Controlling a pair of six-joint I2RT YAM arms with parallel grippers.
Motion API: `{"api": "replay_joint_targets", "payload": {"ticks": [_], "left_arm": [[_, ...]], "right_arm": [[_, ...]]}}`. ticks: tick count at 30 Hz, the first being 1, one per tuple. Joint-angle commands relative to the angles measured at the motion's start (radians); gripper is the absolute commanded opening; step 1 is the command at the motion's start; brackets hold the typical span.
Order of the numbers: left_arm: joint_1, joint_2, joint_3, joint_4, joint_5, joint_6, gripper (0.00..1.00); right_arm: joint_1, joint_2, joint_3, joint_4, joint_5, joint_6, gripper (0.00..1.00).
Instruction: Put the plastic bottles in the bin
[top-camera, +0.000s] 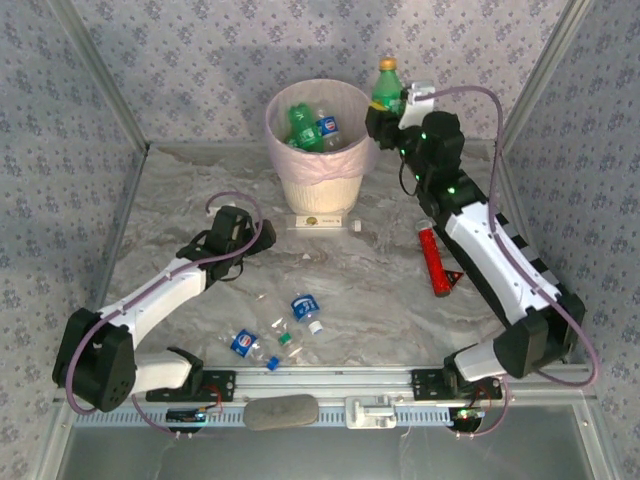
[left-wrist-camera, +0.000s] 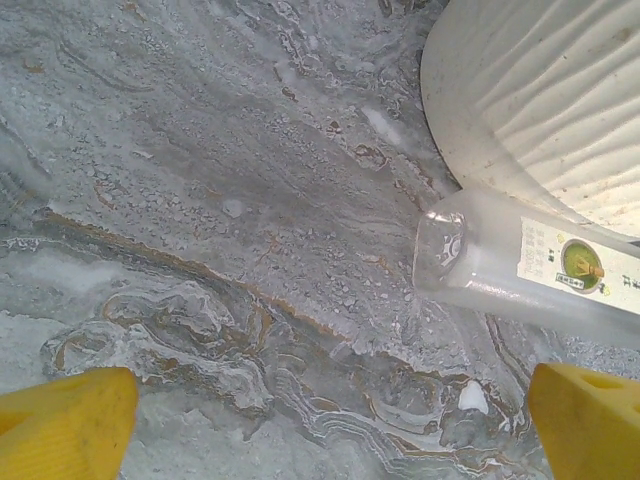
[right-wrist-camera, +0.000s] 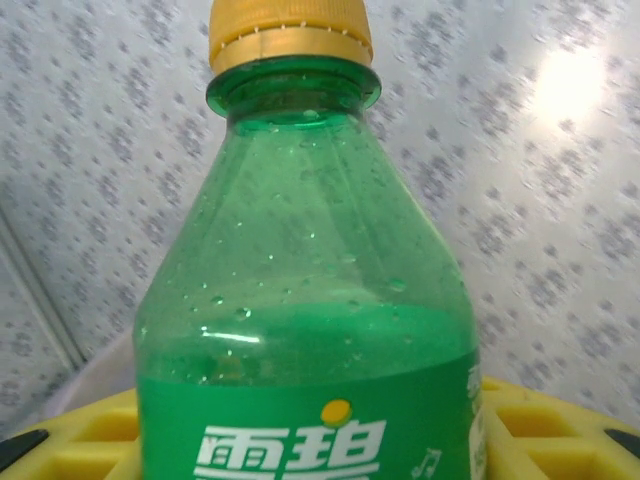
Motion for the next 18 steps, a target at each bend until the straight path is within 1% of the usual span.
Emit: {"api": "replay_joint_targets", "payload": {"ticks": [1,5,8,18], "left_arm": [[0.007,-0.023,0.026,-0.028,0.007,0.04,1.0],[0.007,-0.046,0.008,-0.037,-0.001,0.041,1.0],[0.007,-0.065,-0.005,-0.043,-0.007,0.04,1.0],[0.008,-0.127,-0.046,-0.062,-0.045,0.043,1.0]], "right_arm": [[-0.002,0.084,0.087,0.028,-0.086,-0.007,0.51],[0.002,0.208,0.207,0.022,-0.122,0.026,0.51],[0.017,0.303,0.307,-0.024,-0.117,0.01,0.51],[0.063,0.629,0.742,-0.401,-0.105,-0.037,0.52]]}}
